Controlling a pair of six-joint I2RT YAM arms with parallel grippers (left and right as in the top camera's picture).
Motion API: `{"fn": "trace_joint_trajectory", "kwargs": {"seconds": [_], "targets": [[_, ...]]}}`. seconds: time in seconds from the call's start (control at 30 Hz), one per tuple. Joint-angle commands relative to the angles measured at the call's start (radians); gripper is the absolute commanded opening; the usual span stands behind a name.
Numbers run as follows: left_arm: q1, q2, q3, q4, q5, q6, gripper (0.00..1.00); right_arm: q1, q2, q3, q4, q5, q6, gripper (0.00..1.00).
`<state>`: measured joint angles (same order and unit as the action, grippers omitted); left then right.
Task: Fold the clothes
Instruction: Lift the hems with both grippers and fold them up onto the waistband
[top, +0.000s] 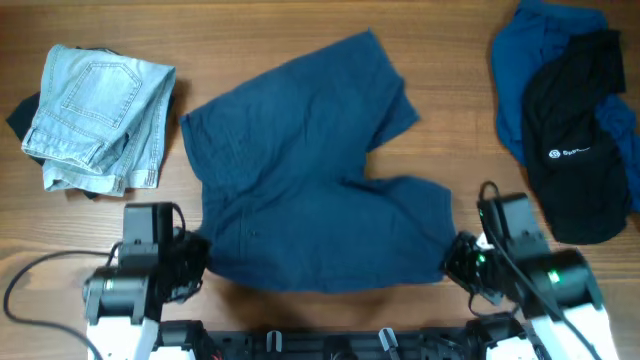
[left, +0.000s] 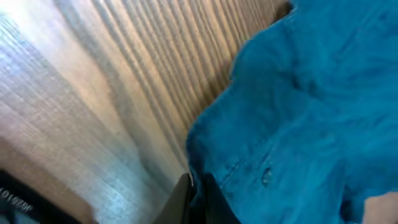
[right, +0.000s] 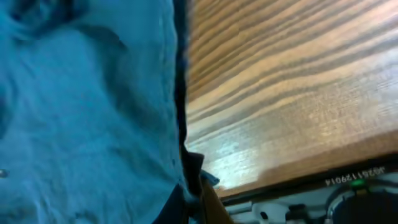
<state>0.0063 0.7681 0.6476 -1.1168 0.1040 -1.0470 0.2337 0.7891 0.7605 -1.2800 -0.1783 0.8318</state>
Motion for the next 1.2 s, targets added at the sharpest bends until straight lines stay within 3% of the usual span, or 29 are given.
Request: {"fn": "trace_joint_trajectory", "kwargs": {"seconds": [0.0, 0.07, 0.2, 0.37, 0.47, 0.57, 0.77, 1.03, 1.07, 1.1, 1.13, 1.17], "targets": [[-0.006, -0.066, 0.013, -0.02, -0.018, 0.022, 0.04, 0.005, -0.101, 0.025, 0.016, 0.063, 0.035, 0.04], [-0.005, -0.056, 0.013, 0.022, -0.09, 0.022, 0.04, 0.005, -0.058, 0.025, 0.154, 0.072, 0.001, 0.04], [-0.005, 0.058, 0.013, 0.222, -0.177, 0.023, 0.04, 0.005, 0.237, 0.025, 0.576, 0.08, -0.121, 0.04], [-0.006, 0.293, 0.013, 0.581, -0.181, 0.023, 0.04, 0.005, 0.581, 0.071, 1.03, 0.063, -0.178, 0.04], [-0.006, 0.442, 0.013, 0.881, -0.18, 0.023, 0.04, 0.005, 0.69, 0.124, 1.26, 0.064, -0.188, 0.04], [-0.006, 0.505, 0.013, 1.054, -0.183, 0.023, 0.04, 0.005, 0.724, 0.124, 1.469, 0.078, -0.193, 0.04], [-0.006, 0.637, 0.013, 1.32, -0.201, 0.023, 0.04, 0.005, 0.879, 0.124, 1.772, 0.13, -0.149, 0.04], [-0.01, 0.826, 0.013, 1.61, -0.314, 0.022, 0.05, 0.013, 1.188, 0.163, 2.036, 0.121, -0.152, 0.09], [-0.01, 0.847, 0.013, 1.666, -0.328, 0.022, 0.24, 0.012, 1.219, 0.199, 2.039, 0.123, -0.152, 0.17], [-0.01, 0.863, 0.013, 1.719, -0.335, 0.023, 0.84, 0.013, 1.246, 0.24, 2.039, 0.122, -0.152, 0.65], [-0.01, 0.876, 0.014, 1.769, -0.338, 0.023, 1.0, 0.012, 1.268, 0.283, 2.039, 0.121, -0.164, 0.99], [-0.01, 0.882, 0.017, 1.801, -0.338, 0.023, 1.0, 0.012, 1.275, 0.32, 2.035, 0.103, -0.2, 1.0]]}}
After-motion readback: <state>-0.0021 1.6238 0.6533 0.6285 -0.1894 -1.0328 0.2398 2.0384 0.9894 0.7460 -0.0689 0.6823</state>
